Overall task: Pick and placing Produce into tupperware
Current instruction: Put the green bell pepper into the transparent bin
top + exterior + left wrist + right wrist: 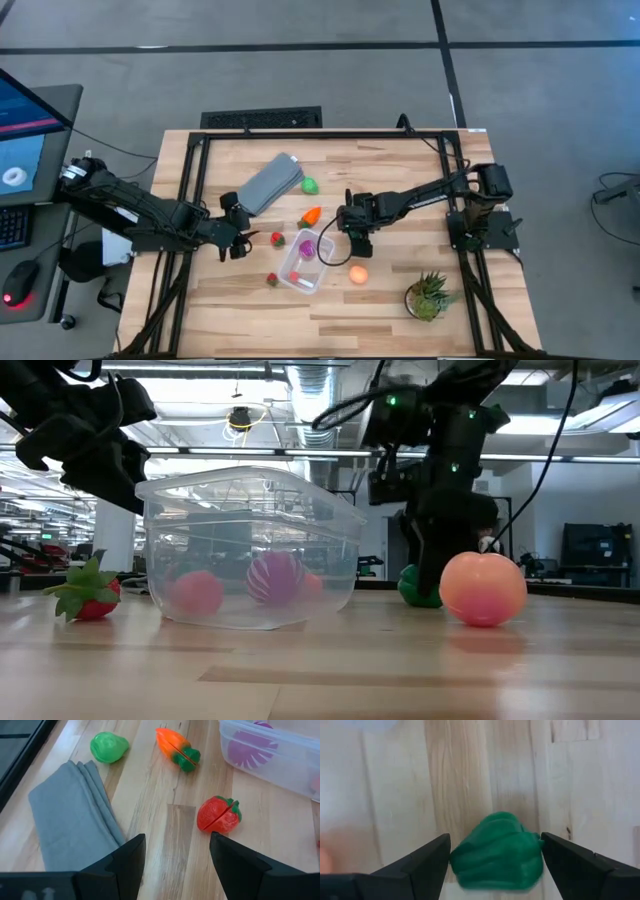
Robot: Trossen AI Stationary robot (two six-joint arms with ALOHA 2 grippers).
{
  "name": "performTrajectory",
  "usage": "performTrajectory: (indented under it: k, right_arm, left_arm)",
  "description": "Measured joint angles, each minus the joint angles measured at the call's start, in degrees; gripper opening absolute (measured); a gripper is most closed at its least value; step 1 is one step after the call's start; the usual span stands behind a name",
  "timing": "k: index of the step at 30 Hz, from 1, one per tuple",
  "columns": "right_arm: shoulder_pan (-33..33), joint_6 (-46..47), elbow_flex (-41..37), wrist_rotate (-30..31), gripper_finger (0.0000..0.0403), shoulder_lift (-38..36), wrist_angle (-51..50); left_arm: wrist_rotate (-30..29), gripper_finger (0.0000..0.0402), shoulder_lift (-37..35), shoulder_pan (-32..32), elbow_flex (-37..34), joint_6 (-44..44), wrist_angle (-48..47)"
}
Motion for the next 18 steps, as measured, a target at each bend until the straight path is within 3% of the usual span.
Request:
performTrajectory:
  k: [18]
  right_arm:
    - [0.0,-0.1,0.1,0.8,0.0295,2.0,-1.2]
  left_arm:
    - [0.0,0.0210,0.0,0.0,0.0,0.0,0.0]
